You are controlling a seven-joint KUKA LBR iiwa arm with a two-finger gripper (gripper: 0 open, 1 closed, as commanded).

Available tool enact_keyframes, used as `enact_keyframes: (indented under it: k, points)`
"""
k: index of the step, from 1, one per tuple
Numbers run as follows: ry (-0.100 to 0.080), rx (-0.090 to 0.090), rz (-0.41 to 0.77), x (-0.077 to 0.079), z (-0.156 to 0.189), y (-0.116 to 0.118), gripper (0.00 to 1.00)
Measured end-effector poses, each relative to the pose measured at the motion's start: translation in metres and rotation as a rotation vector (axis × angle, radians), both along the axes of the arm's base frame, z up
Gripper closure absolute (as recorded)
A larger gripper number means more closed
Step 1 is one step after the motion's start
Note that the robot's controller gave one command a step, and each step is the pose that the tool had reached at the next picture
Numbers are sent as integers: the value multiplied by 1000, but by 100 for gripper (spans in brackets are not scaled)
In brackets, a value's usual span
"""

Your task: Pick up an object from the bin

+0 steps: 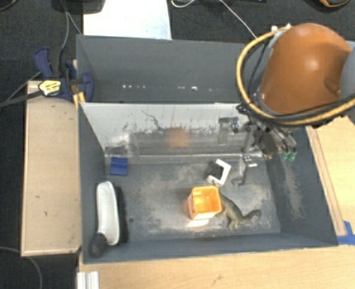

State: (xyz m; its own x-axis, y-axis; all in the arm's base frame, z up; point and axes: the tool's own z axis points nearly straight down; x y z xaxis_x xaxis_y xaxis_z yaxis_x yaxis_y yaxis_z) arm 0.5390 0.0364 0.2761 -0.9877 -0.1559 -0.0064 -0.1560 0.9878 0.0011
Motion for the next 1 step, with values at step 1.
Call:
enact_keyframes:
  k: [1]
  points:
    - [12,0,12,-15,-72,13,0]
